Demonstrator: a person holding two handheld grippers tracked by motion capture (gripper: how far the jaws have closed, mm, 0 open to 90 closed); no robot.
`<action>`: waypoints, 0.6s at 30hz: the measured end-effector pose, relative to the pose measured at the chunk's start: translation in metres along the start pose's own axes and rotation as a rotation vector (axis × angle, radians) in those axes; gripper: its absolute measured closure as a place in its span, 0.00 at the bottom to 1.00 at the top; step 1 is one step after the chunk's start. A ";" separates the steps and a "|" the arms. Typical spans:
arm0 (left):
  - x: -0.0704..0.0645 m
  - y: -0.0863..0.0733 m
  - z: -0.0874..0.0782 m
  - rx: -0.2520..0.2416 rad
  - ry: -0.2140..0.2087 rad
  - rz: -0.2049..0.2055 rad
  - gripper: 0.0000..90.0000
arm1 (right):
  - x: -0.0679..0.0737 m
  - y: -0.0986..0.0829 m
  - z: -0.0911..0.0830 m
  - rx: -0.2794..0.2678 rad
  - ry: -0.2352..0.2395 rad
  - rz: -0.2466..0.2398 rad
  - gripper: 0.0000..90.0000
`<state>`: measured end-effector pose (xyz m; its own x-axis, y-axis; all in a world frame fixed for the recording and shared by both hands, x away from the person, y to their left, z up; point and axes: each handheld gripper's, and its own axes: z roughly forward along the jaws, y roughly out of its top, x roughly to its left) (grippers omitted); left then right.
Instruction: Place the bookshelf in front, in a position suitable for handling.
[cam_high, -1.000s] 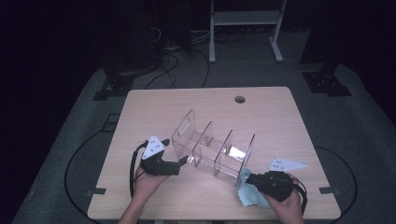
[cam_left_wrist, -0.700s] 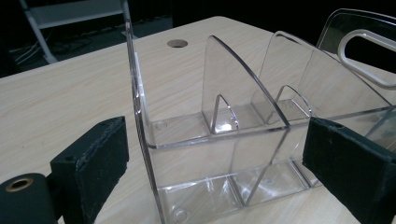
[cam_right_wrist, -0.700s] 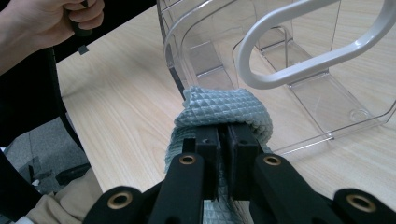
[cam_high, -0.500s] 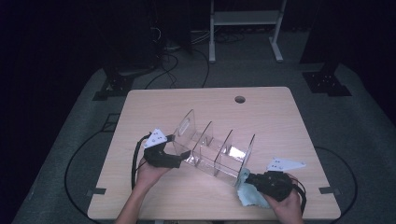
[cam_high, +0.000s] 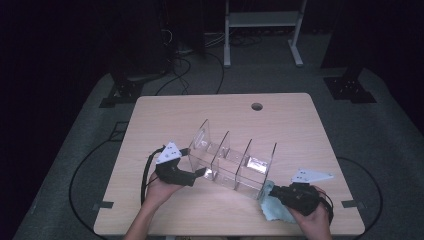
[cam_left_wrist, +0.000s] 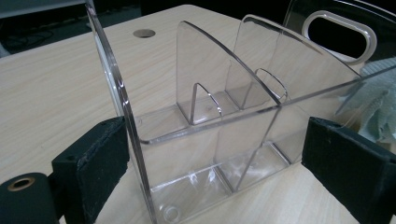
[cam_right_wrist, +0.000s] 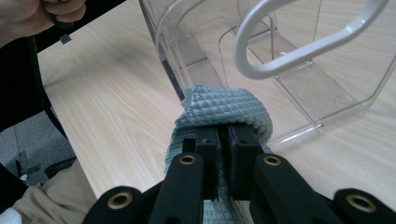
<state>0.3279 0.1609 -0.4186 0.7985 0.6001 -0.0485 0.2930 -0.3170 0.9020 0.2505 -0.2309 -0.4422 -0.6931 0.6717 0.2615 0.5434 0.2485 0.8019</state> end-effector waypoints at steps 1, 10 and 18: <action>0.001 0.001 0.001 -0.004 -0.004 -0.004 0.08 | 0.000 -0.001 -0.001 0.000 -0.001 0.002 0.94; 0.014 0.008 0.016 -0.002 -0.027 -0.010 0.06 | 0.004 -0.001 -0.001 -0.005 0.012 -0.004 0.94; 0.023 0.009 0.021 -0.027 -0.076 -0.036 0.04 | 0.008 -0.001 0.001 0.002 0.007 -0.015 0.94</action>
<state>0.3603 0.1559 -0.4204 0.8258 0.5526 -0.1122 0.3082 -0.2757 0.9105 0.2445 -0.2255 -0.4415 -0.7047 0.6629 0.2528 0.5335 0.2603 0.8047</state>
